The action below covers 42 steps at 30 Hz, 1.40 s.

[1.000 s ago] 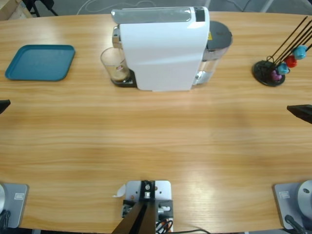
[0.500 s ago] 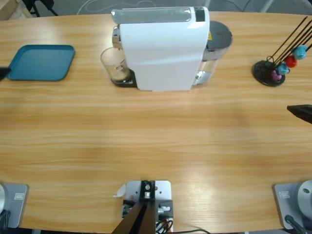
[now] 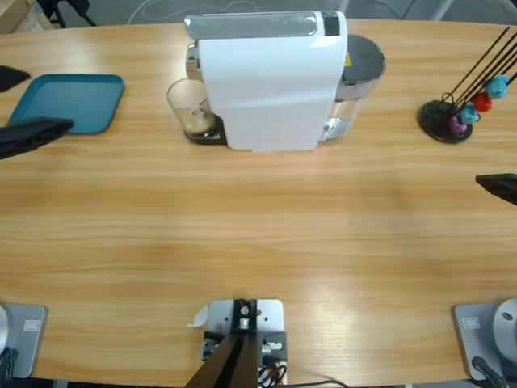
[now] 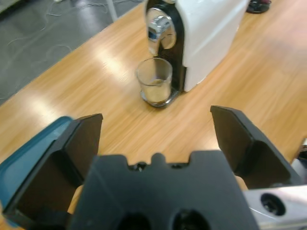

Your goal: Pour coffee

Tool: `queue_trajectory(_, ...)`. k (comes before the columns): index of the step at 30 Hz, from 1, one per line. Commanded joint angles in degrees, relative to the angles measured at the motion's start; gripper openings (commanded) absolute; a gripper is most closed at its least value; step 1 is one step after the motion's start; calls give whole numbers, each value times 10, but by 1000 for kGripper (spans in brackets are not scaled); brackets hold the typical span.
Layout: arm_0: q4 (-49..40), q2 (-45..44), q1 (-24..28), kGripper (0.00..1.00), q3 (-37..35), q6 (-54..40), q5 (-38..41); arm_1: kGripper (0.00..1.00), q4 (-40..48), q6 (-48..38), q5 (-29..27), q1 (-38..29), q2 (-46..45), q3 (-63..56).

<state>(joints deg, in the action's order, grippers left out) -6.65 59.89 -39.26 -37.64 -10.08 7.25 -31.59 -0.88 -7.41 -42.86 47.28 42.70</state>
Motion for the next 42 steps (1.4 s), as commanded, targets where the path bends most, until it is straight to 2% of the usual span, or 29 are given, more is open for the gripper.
queue_trajectory(1, 20, 124, 118, 968, -29, -88, 180, 1000, -3, 5, 4, 9, 36, -3)
queue_trajectory(8, 42, 210, 159, 968, -57, -174, 196, 1000, -4, 5, 4, 9, 47, 0)
queue_trajectory(19, 133, 371, 148, 968, -92, -197, 276, 1000, -5, 5, 5, 9, 58, 3)
queue_trajectory(29, 141, 379, 135, 968, -90, -191, 337, 1000, 2, 5, 4, 9, 88, 5)
queue_trajectory(42, 212, 449, 131, 968, -100, -185, 340, 1000, 2, 4, 4, 9, 77, 3)
